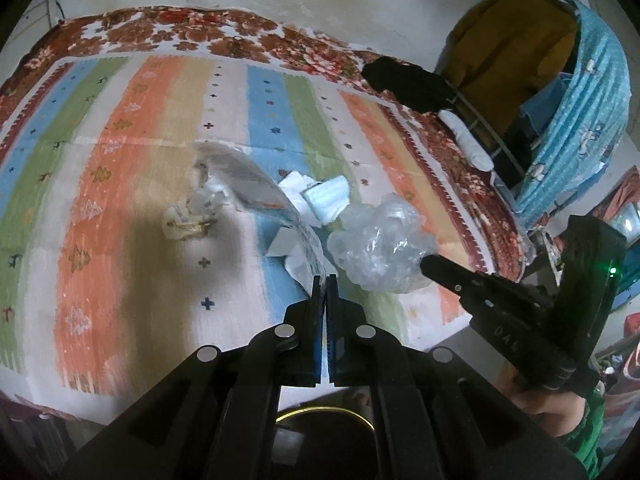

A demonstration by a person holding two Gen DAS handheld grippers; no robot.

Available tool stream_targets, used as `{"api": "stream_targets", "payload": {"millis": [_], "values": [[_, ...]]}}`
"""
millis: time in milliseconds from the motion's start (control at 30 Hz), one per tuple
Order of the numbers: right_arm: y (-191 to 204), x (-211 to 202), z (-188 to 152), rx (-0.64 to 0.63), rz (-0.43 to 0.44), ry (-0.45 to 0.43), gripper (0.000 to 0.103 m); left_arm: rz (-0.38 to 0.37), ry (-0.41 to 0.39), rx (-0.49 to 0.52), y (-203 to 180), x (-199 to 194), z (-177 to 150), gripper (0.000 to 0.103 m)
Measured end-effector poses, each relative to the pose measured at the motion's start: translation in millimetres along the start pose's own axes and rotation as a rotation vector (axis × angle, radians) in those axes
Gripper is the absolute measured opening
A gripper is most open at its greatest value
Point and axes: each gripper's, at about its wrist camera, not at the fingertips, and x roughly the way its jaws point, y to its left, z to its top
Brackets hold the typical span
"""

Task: Collect trash
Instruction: 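Carry the mask package and crumpled plastic down over the bin with both tools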

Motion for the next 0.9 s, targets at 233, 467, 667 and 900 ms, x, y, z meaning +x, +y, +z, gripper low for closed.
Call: {"api": "stream_targets", "payload": {"millis": [233, 467, 667, 900], "values": [[4, -16, -25, -0.005, 0.035, 0.017, 0.003, -0.064, -0.015, 0.038, -17, -17, -17, 0.001], [-3, -43, -51, 0.033, 0.044, -0.005, 0.003, -0.093, -0.003, 0.055, -21, -30, -41, 0.001], [-3, -69, -82, 0.049, 0.057, -0.033, 0.003, -0.103, -0.016, 0.073, -22, -46, -65, 0.001], [0, -84, -119, 0.058, 0.063, -0.03, 0.003, -0.151, 0.004, 0.056, -22, -56, -101, 0.001]]}}
